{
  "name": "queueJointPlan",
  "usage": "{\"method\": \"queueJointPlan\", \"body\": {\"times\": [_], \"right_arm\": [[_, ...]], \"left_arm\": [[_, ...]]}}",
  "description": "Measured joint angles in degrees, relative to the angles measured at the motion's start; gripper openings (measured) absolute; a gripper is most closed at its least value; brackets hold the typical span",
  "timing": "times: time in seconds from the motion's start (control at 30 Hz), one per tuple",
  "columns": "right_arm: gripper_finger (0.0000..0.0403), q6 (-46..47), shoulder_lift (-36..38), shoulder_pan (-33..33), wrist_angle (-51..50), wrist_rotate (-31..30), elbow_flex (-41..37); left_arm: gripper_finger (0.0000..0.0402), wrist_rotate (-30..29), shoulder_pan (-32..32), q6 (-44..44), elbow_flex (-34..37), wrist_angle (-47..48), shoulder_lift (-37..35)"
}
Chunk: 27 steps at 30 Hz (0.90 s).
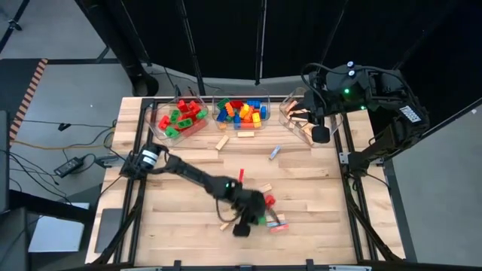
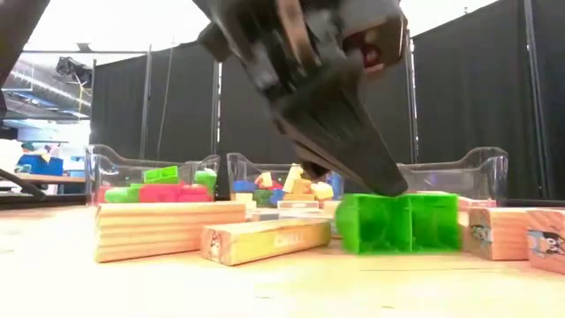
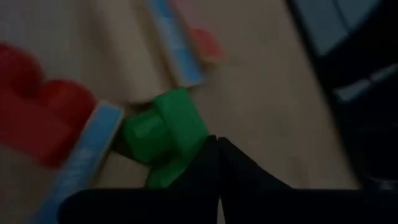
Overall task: Sort blocks by size
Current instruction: Move the small green game piece to the center of the table, then put the brown wooden block into the right transparent bin
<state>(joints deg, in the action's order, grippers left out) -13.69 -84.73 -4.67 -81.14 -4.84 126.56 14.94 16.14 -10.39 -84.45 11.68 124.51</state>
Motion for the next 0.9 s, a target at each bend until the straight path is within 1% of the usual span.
{"method": "queueJointPlan", "body": {"times": [0.13,0.3,0.4,0.47,0.53,0.6,0.7,0.77,0.83,0.9], "right_arm": [[0.0082,0.0,0.0,0.0,0.0,0.0,0.0],[0.0082,0.2,0.0,0.0,-0.9,0.0,0.0],[0.0082,0.5,0.0,-0.1,-4.7,-0.3,0.0],[0.0082,0.0,0.0,-0.7,-8.9,-2.7,0.0],[0.0082,0.0,0.5,-2.0,-8.3,-7.2,-1.3],[0.0082,-1.9,1.6,-3.9,-7.6,-9.5,-4.1],[0.0082,-6.5,2.4,-6.9,-6.8,-9.5,-9.6],[0.0083,-7.7,2.2,-8.6,-5.3,-7.8,-14.9],[0.0089,-11.7,1.9,-9.6,-2.8,-4.0,-21.5],[0.0100,-16.7,1.7,-9.8,1.0,-1.8,-28.8]], "left_arm": [[0.0000,-3.8,-4.5,2.0,0.0,0.0,0.0],[0.0000,-4.5,-10.1,1.5,0.1,2.0,-1.1],[0.0000,-4.8,-11.9,0.0,0.0,5.7,-3.7],[0.0000,-5.4,-12.3,-0.4,0.1,10.2,-6.4],[0.0000,-6.8,-12.3,-0.4,-0.3,13.5,-10.1],[0.0000,-8.1,-12.2,-0.4,-1.7,17.4,-14.9],[0.0000,-11.1,-11.9,-1.7,-2.8,25.8,-21.6],[0.0000,-14.4,-11.5,-3.5,-2.8,30.1,-25.6],[0.0000,-17.9,-11.1,-5.1,-2.7,33.5,-30.6],[0.0000,-21.5,-10.3,-7.0,-3.1,36.5,-35.8]]}}
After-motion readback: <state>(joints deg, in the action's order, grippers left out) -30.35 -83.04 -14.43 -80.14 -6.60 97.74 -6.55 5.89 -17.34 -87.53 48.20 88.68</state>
